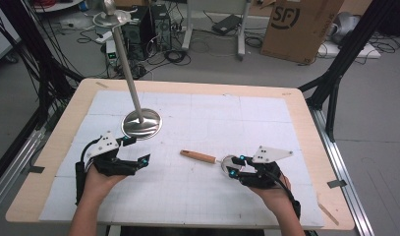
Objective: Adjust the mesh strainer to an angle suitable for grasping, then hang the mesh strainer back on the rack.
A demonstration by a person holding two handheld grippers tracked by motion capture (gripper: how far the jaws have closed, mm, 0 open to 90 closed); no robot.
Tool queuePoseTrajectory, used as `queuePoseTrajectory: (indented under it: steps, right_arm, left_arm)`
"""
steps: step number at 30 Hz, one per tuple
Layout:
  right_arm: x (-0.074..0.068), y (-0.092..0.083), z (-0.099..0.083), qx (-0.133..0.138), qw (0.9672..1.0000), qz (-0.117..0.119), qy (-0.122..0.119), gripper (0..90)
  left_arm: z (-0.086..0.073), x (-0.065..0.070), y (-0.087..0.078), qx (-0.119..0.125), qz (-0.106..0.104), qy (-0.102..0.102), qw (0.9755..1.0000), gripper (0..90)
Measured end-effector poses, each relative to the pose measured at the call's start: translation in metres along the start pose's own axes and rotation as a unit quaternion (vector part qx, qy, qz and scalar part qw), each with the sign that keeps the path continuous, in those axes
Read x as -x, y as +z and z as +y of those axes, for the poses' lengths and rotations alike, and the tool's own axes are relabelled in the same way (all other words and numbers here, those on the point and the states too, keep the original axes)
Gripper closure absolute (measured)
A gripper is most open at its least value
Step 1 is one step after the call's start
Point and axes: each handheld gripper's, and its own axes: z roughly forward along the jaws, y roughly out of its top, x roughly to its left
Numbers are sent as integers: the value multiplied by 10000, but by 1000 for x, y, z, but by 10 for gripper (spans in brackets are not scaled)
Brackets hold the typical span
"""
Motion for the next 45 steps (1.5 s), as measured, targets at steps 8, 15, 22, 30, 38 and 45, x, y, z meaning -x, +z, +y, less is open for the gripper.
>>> queuePoseTrajectory:
  steps: [8,15,22,30,38,45]
  right_arm:
    - [7,-6,-2,185,9996,-130,160,482]
    - [10,-6,-2,300,9989,-306,164,341]
    - [11,-6,-2,337,9984,-431,111,291]
    - [10,1,3,209,9991,-370,-7,291]
    - [16,12,18,1,9993,-368,-61,254]
    - [21,24,28,-207,9989,-379,-193,257]
  left_arm:
    - [-1,-1,-1,14,-8,-8,10000,164]
    - [-1,-3,0,41,19,-14,10000,165]
    - [0,-3,-1,78,39,-21,10000,166]
    - [0,-5,0,74,51,-37,10000,165]
    - [2,-2,-4,94,76,-3,9999,166]
    - [2,-3,-4,106,96,-10,9999,166]
